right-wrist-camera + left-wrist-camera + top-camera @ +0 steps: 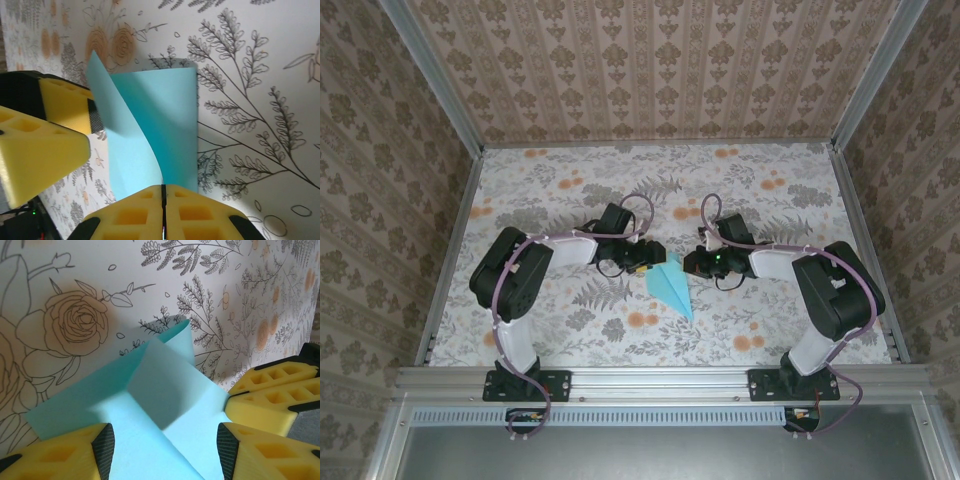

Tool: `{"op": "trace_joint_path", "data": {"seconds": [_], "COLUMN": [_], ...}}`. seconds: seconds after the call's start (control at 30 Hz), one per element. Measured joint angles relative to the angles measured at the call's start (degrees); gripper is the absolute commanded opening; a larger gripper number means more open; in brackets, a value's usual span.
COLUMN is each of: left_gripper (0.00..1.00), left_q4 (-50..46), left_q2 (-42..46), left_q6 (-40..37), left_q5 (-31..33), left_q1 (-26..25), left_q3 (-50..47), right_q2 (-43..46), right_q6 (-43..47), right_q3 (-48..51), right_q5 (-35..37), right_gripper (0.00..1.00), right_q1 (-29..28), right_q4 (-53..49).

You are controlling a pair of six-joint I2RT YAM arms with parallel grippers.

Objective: Fold a paper plane with a square sheet of paper (fold left side to right side)
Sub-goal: Turn over the paper at the center of the table.

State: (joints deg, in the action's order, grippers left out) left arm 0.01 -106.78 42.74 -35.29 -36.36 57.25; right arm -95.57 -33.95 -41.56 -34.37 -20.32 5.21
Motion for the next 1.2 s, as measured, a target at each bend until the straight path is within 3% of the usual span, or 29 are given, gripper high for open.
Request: {"op": "trace_joint_path", "data": {"seconds": [0.43,0.73,0.83,1.03,1.2], "left_gripper": [0.52,0.35,0.22,0.01,0.0], "left_q4": [3.1,5.4,5.9,6.1,5.1], "left_q2": [-3.3,-3.5,-3.5,-3.3,-1.3], "left_q6": [1.5,2.7,2.8,2.6,2.4], "left_q5": [-2.9,-3.6,-3.6,-3.8,-3.8], "left_q1": [0.0,0.0,0.0,0.0,0.2], "left_q3": [2.0,2.0,2.0,2.1,2.3], "right_q2": [0.0,0.0,0.0,3.9,12.7], "right_q6": [-0.8,-0.6,-0.5,0.6,1.2], "right_q3": [0.2,0.5,0.5,1.2,3.2], "right_q5": [-0.9,-0.8,-0.7,1.5,2.2], "right_gripper": [0.09,0.28,0.34,0.57,0.85], "right_q1": [0.3,0.5,0.6,1.4,4.9], "right_q4": [1.1,0.6,0.3,-2.1,-3.7]}}
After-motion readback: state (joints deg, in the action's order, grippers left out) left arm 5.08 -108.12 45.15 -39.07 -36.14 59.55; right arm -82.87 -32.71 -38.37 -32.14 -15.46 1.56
